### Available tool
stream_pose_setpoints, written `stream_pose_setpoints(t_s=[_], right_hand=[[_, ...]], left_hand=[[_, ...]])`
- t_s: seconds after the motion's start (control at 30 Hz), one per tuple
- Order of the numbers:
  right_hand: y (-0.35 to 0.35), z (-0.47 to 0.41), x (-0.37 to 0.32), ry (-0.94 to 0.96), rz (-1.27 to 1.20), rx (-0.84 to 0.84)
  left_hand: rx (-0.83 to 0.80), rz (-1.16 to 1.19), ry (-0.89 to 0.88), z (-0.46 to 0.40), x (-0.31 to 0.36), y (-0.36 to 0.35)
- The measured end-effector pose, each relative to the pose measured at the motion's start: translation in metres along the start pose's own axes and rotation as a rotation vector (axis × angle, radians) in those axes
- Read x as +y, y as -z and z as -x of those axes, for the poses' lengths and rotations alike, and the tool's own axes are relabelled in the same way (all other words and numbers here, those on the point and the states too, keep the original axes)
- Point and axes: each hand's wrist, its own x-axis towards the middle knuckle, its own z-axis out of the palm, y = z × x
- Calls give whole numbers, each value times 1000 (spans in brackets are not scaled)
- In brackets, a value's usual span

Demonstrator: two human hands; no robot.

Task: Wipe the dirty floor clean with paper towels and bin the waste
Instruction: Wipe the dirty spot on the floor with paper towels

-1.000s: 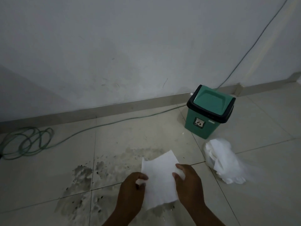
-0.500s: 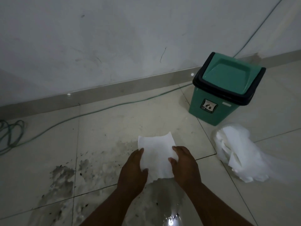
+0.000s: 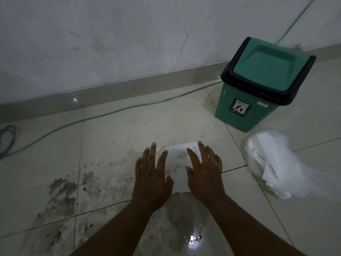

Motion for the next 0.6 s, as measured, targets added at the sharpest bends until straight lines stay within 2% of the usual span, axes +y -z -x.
stream_pose_setpoints(t_s=[0.13,0.27,0.33,0.43,0.6], right_hand=[[-9,-2,-15,172,-51,-77],[-24,12,-9,238,39,-367],[-28,17,-4,244,58,-385],[-27,22,-5,240,26,-260],[-33,41,3,262,62,-306]], left_hand=[[-236,-70,-160,-3,-2,-6],[-494,-209,-111,4,-7,-11],[-472,-222,-104,9,-7,-11],[-352,-191,-115,11,-7,-7],[-429,-222,-148,22,-7,-10]])
